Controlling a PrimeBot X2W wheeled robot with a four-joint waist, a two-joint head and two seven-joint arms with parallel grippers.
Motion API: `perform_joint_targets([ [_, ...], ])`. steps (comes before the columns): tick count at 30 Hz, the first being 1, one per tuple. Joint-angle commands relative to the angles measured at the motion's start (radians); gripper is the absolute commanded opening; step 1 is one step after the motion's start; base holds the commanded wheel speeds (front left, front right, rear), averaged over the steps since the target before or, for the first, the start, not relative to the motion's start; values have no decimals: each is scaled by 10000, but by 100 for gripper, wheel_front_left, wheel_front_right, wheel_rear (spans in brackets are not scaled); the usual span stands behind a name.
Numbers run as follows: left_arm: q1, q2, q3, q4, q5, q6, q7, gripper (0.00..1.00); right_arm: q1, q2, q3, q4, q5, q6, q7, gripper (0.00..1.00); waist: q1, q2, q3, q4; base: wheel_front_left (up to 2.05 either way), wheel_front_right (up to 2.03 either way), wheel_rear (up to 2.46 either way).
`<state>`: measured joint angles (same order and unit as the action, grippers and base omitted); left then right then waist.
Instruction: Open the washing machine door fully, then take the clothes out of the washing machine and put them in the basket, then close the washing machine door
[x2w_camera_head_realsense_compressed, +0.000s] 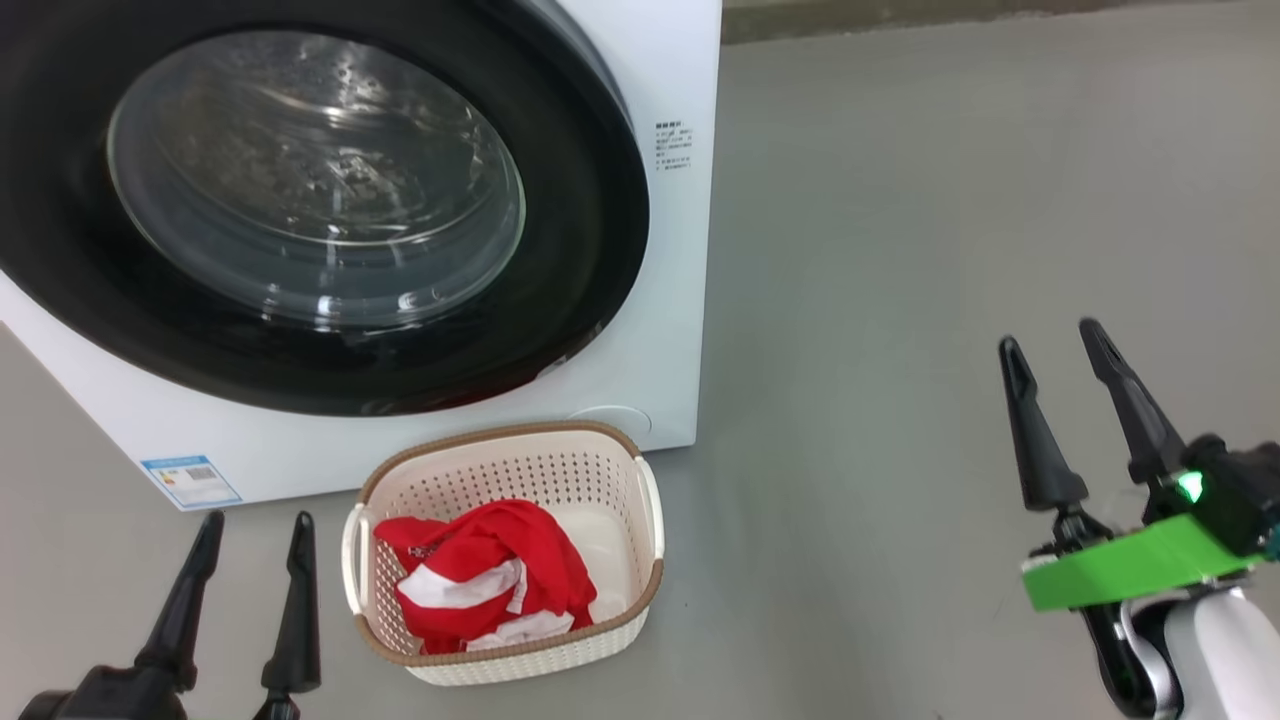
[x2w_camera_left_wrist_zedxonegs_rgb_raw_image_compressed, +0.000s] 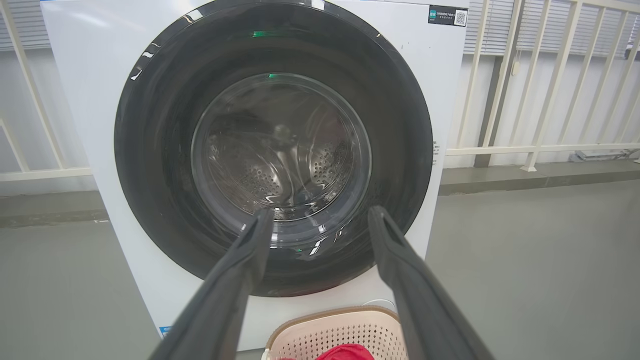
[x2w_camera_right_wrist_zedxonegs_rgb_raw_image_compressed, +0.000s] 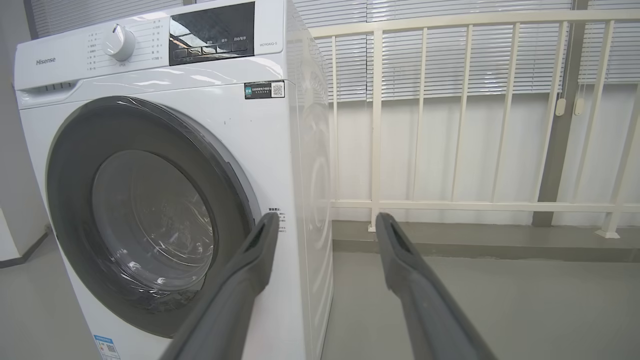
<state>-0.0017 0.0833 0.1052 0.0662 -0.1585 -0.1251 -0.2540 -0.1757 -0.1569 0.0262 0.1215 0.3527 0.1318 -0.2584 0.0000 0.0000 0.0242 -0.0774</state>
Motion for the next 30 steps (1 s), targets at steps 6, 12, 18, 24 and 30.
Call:
perform_joint_targets([
  [6, 132, 224, 488, -388, 120, -55, -78, 100, 505, -63, 192, 59, 155, -11, -34, 100, 0, 0, -399, 17, 0, 0, 0],
  [12, 348, 160, 575, -508, 180, -55, -78, 100, 978, -75, -21, 369, 285, -11, -34, 100, 0, 0, -637, 102, 0, 0, 0],
  [18, 507, 170, 582, -479, 186, -55, -78, 100, 1173, -103, -29, 495, 318, -11, -34, 100, 0, 0, -736, 137, 0, 0, 0],
  [24, 558, 160, 526, -374, 112, -55, -78, 100, 1208, -59, 15, 532, 273, -11, -34, 100, 0, 0, -793, 134, 0, 0, 0],
  [30, 602, 285, 338, -67, -221, -55, -78, 100, 1219, -65, 138, 625, 287, -11, -34, 100, 0, 0, -878, 102, 0, 0, 0],
])
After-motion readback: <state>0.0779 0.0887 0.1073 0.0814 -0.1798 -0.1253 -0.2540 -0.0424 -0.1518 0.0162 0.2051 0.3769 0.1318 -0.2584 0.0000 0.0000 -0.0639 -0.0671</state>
